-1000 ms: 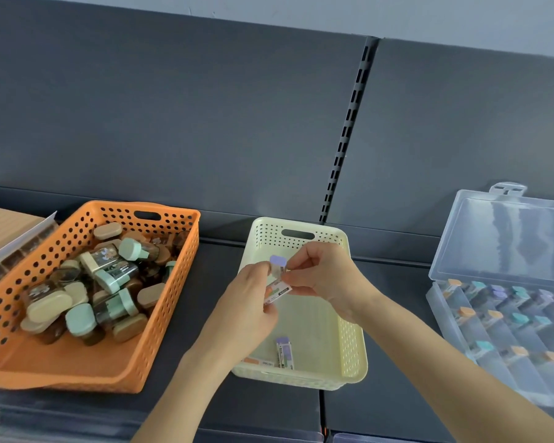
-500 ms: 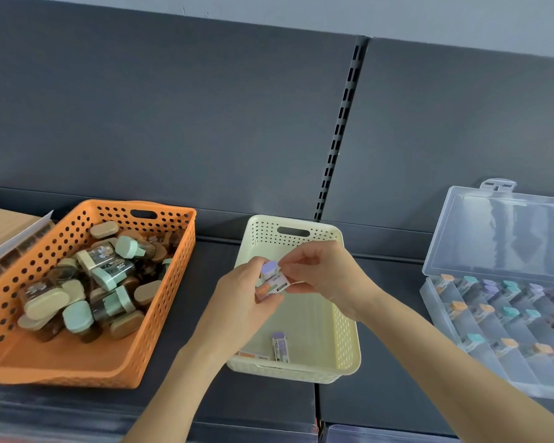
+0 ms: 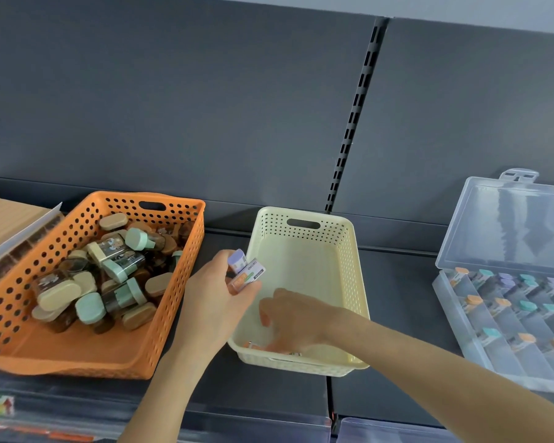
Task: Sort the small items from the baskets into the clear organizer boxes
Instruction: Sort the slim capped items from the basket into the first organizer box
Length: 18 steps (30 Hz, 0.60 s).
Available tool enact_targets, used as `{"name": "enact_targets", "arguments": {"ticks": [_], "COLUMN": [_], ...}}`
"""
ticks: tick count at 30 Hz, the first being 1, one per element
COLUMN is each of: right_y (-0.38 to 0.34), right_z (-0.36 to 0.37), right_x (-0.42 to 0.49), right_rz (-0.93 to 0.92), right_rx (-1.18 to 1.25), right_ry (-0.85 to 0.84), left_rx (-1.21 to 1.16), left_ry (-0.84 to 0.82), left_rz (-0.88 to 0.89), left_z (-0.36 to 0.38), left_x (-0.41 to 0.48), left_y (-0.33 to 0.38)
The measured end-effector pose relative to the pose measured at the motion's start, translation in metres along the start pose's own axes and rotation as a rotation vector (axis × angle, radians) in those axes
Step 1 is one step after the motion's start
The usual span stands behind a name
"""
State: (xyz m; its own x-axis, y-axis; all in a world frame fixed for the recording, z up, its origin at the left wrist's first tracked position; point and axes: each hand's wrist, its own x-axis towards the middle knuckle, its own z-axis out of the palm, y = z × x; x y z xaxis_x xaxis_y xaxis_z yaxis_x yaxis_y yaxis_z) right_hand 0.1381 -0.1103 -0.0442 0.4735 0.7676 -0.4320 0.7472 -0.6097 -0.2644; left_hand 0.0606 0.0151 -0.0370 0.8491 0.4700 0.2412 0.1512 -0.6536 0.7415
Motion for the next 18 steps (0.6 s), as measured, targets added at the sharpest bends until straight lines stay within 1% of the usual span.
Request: {"name": "enact_targets", "arguments": {"ticks": [2, 4, 6, 7, 10, 13, 16, 18], "right_y": [-0.001, 0.003, 0.012, 0.017, 0.020, 0.019, 0.021, 0.017], "right_z": [-0.001, -0.005, -0.010, -0.012, -0.013, -0.011, -0.015, -0.017], "right_x": [0.001, 0.004, 0.008, 0.008, 0.003, 0.001, 0.006, 0.010], "right_rz": [-0.017, -0.005, 0.048, 0.079, 0.129, 0.139, 0.121, 0.074], "right_rx": [0.001, -0.029, -0.059, -0.037, 0.031, 0.004, 0.076, 0.091], "right_ry": [0.011, 0.064, 0.134, 0.141, 0.083, 0.086, 0.181, 0.261], "left_rx": [-0.014, -0.018, -0.003, 0.001, 0.003, 0.013, 0.017, 0.005], "left_ry": [-0.001, -0.004, -0.017, -0.021, -0.029, -0.038, -0.042, -0.037], "left_rz": [-0.002, 0.001, 0.016, 0.021, 0.018, 0.020, 0.029, 0.031], "left_z": [0.000, -0.001, -0.001, -0.001, -0.001, -0.001, -0.002, -0.002], "left_x": [0.000, 0.001, 0.001, 0.002, 0.003, 0.004, 0.005, 0.006], "left_y": [0.000, -0.001, -0.001, -0.002, -0.003, -0.003, -0.004, -0.005]}}
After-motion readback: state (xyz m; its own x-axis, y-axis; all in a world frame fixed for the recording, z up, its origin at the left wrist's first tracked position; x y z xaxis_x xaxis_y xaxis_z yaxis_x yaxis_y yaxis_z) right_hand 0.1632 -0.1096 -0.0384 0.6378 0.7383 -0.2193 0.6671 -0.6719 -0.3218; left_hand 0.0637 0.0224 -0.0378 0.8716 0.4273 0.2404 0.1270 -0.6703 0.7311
